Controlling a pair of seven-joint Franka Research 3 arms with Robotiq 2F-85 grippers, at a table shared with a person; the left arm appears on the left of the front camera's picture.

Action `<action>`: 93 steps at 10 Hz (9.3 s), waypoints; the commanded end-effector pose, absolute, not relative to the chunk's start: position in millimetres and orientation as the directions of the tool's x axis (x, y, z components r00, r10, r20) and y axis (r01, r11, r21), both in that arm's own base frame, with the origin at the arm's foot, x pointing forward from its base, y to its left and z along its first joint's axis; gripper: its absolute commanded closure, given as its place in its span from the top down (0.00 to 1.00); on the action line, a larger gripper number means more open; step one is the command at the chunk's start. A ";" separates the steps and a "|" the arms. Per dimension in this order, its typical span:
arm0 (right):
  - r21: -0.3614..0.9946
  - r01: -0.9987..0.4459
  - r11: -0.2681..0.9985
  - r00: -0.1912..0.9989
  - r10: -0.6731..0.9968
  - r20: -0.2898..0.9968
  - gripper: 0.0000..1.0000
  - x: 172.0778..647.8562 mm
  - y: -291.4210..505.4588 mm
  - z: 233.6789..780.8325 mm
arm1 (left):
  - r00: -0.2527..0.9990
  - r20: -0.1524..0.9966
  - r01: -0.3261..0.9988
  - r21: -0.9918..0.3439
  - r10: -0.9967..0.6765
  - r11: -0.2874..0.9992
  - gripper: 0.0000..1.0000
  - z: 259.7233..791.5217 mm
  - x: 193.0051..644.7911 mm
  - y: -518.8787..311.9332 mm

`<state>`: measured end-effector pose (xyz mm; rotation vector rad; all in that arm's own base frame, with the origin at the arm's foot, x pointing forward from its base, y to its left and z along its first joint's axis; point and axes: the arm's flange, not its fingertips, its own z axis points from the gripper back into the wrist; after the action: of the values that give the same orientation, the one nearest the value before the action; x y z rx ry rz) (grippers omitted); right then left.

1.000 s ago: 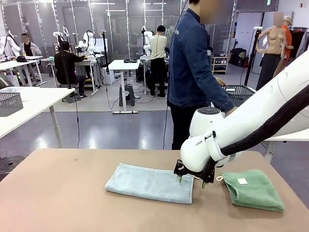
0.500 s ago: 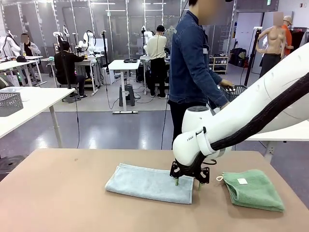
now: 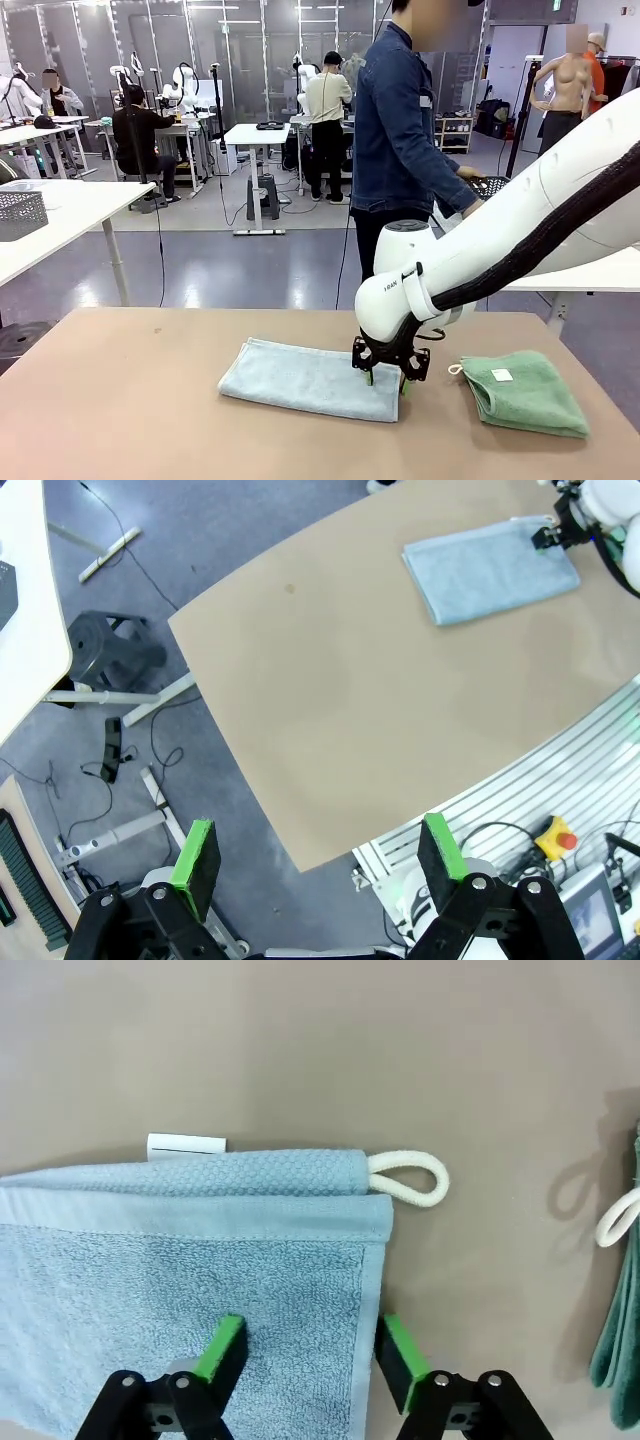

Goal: Fold the towels and place them in the basket.
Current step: When a person lays out a Towel with hook on the table, fold it in half twice, then stack the folded Towel with hook on the right side of the table.

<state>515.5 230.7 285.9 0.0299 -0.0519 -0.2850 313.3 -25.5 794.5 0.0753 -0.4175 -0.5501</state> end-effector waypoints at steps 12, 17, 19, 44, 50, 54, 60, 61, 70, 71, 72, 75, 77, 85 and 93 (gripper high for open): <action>0.037 0.133 0.990 0.984 -0.136 0.117 0.00 495.3 205.0 317.4 | 0.770 0.366 0.490 0.185 -0.522 0.852 1.00 795.2 312.6 -24.9; -0.241 -0.127 0.962 0.948 0.189 0.255 0.00 475.9 200.8 400.9 | 0.770 0.366 0.490 0.185 -0.522 0.852 1.00 795.2 312.6 -24.9; -0.187 -0.215 0.959 0.941 0.255 0.225 0.00 486.3 234.8 417.0 | 0.770 0.366 0.490 0.185 -0.522 0.852 1.00 795.2 312.6 -24.9; 0.141 -0.088 0.986 0.994 0.078 0.073 1.00 512.5 341.2 370.2 | 0.770 0.366 0.490 0.185 -0.522 0.852 1.00 795.2 312.6 -24.9; 0.141 -0.088 0.986 0.994 0.078 0.073 1.00 512.5 341.2 370.2 | 0.770 0.366 0.490 0.185 -0.522 0.852 1.00 795.2 312.6 -24.9; 0.141 -0.088 0.986 0.994 0.078 0.073 1.00 512.5 341.2 370.2 | 0.770 0.366 0.490 0.185 -0.522 0.852 1.00 795.2 312.6 -24.9; 0.141 -0.088 0.986 0.994 0.078 0.073 1.00 512.5 341.2 370.2 | 0.770 0.366 0.490 0.185 -0.522 0.852 1.00 795.2 312.6 -24.9; 0.141 -0.088 0.986 0.994 0.078 0.073 1.00 512.5 341.2 370.2 | 0.770 0.366 0.490 0.185 -0.522 0.852 1.00 795.2 312.6 -24.9; 0.218 -0.039 0.975 0.987 0.003 0.163 1.00 481.7 299.5 403.8 | 0.770 0.366 0.490 0.185 -0.522 0.852 1.00 795.2 312.6 -24.9; 0.296 -0.008 0.955 0.986 -0.042 0.161 1.00 478.0 272.5 413.5 | 0.770 0.366 0.490 0.185 -0.522 0.852 1.00 795.2 312.6 -24.9; 0.358 -0.023 0.933 0.989 -0.031 0.143 1.00 477.3 247.3 416.2 | 0.770 0.366 0.490 0.185 -0.522 0.852 1.00 795.2 312.6 -24.9; 0.503 -0.041 0.863 0.990 -0.034 0.138 1.00 492.4 184.4 388.1 | 0.770 0.366 0.490 0.185 -0.522 0.852 1.00 795.2 312.6 -24.9; 0.655 -0.065 0.753 0.993 -0.018 0.119 1.00 511.0 152.3 354.5 | 0.770 0.366 0.490 0.185 -0.522 0.852 1.00 795.2 312.6 -24.9; 0.757 -0.071 0.649 0.997 0.020 0.077 1.00 533.7 131.1 268.0 | 0.770 0.366 0.490 0.185 -0.522 0.852 1.00 795.2 312.6 -24.9; 0.778 -0.013 0.628 1.000 0.015 0.004 0.17 536.7 146.3 253.0 | 0.770 0.366 0.490 0.185 -0.522 0.852 1.00 795.2 312.6 -24.9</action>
<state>533.9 138.5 256.3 0.8803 -0.0081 0.0176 313.6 -25.8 794.2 0.0755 -0.4169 -0.5507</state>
